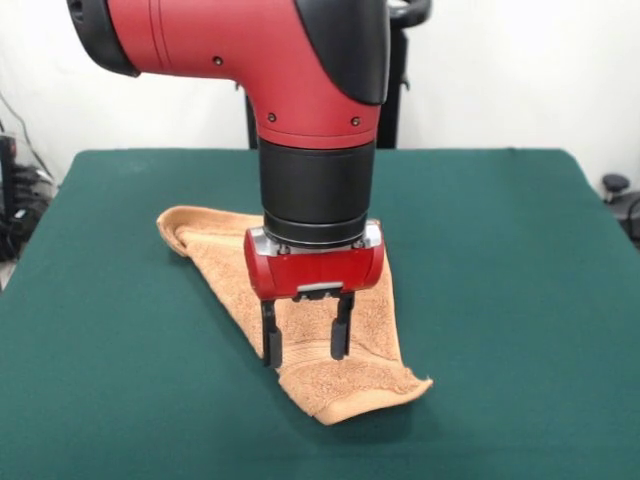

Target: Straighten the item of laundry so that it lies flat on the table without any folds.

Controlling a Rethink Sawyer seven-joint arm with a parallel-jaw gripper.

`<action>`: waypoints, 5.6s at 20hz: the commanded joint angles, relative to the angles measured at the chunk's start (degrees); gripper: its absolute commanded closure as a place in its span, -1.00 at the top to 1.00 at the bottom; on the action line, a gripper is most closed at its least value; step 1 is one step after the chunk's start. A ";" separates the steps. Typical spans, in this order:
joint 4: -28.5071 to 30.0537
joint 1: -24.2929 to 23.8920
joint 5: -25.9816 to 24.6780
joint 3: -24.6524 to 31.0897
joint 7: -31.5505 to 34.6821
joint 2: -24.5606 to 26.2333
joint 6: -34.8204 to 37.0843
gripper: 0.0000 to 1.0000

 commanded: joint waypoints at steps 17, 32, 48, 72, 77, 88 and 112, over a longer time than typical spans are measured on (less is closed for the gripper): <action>15.19 -0.46 -3.52 3.90 1.30 -6.74 -2.87 1.00; 15.83 0.08 -3.91 3.30 1.24 -7.38 -1.28 1.00; 13.02 -0.37 -6.71 1.08 0.30 -0.34 -2.22 1.00; 13.07 -0.96 -7.58 2.50 2.27 -0.19 -1.53 1.00; 12.59 -0.91 -7.52 2.47 1.62 0.03 0.12 1.00; 12.95 -1.36 -8.38 3.86 -0.32 -0.55 -0.27 1.00; 13.38 -0.47 -8.51 2.22 0.37 -1.85 3.20 1.00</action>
